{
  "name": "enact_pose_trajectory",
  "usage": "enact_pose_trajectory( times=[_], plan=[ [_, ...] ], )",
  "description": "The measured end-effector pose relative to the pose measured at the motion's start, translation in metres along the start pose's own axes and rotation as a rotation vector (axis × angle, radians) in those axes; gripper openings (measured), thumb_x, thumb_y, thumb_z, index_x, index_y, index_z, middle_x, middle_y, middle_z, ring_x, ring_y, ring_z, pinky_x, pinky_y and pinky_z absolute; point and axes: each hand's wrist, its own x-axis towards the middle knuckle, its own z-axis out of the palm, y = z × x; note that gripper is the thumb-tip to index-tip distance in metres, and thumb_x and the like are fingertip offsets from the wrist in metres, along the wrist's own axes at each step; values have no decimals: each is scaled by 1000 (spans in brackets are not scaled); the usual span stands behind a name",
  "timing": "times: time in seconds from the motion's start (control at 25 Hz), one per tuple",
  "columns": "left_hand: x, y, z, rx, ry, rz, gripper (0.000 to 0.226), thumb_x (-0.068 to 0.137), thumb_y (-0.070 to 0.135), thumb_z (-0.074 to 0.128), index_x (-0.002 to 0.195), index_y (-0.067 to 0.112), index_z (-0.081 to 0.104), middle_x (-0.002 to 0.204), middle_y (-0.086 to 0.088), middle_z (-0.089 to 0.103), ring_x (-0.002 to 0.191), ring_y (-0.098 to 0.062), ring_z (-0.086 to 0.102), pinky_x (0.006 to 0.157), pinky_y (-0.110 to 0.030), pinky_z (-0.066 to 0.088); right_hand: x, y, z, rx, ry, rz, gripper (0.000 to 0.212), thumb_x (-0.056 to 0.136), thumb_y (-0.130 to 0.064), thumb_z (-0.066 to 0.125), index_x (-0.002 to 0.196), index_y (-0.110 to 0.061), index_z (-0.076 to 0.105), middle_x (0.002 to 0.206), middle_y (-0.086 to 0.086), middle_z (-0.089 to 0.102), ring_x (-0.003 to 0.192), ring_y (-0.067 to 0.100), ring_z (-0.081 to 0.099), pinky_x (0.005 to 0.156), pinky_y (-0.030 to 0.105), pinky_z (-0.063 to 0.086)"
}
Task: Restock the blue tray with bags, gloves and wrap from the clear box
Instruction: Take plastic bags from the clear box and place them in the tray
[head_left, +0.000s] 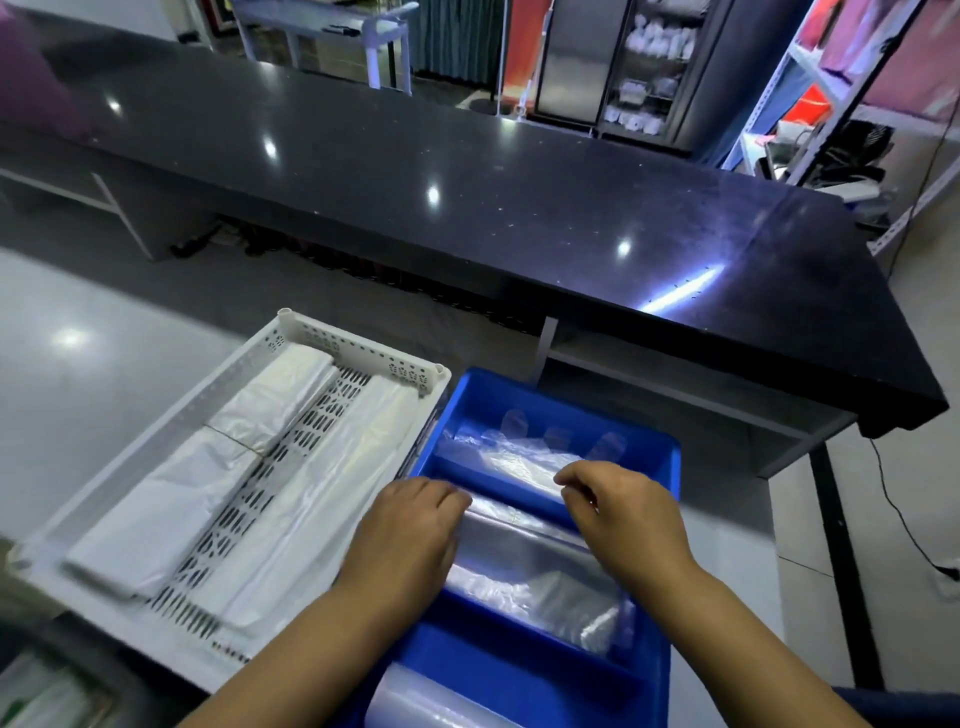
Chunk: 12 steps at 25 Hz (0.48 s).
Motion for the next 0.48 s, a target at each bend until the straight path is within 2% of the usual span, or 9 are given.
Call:
enact_pose_trajectory(
  times=[0.12, 0.2, 0.32, 0.4, 0.48],
  plan=[
    [-24, -25, -22, -9, 113, -111, 21, 68, 12, 66, 89, 17, 69, 85, 2, 70, 78, -22, 65, 74, -28, 44, 12, -26, 11, 5, -36, -101, 14, 88, -22, 56, 96, -23, 67, 98, -5, 73, 90, 20, 64, 73, 34, 50],
    [-50, -47, -43, 16, 165, -224, 19, 74, 17, 59, 88, 16, 70, 84, 0, 71, 78, -25, 66, 74, -29, 42, 20, -58, 20, 1, -55, -199, 13, 87, -22, 56, 92, -22, 68, 94, -4, 73, 87, 23, 64, 68, 33, 47],
    [-101, -84, -76, 32, 234, -400, 19, 74, 21, 57, 84, 15, 72, 80, -2, 74, 76, -26, 69, 70, -33, 52, 24, -123, 34, 13, -85, -355, 13, 86, -24, 58, 94, -25, 68, 94, -4, 73, 86, 24, 65, 68, 34, 48],
    [-139, -110, -97, 42, 260, -503, 26, 76, 25, 51, 83, 14, 73, 79, -4, 74, 73, -27, 69, 67, -35, 53, 23, -171, 47, 0, -99, -461, 15, 86, -28, 56, 96, -26, 66, 92, -5, 73, 85, 23, 65, 66, 33, 48],
    [-181, -139, -116, 76, 277, -608, 21, 76, 22, 55, 84, 14, 73, 80, -4, 74, 75, -28, 68, 66, -36, 52, 19, -219, 63, -16, -117, -571, 15, 86, -28, 55, 96, -26, 66, 90, -5, 72, 84, 23, 66, 65, 33, 49]
  ],
)
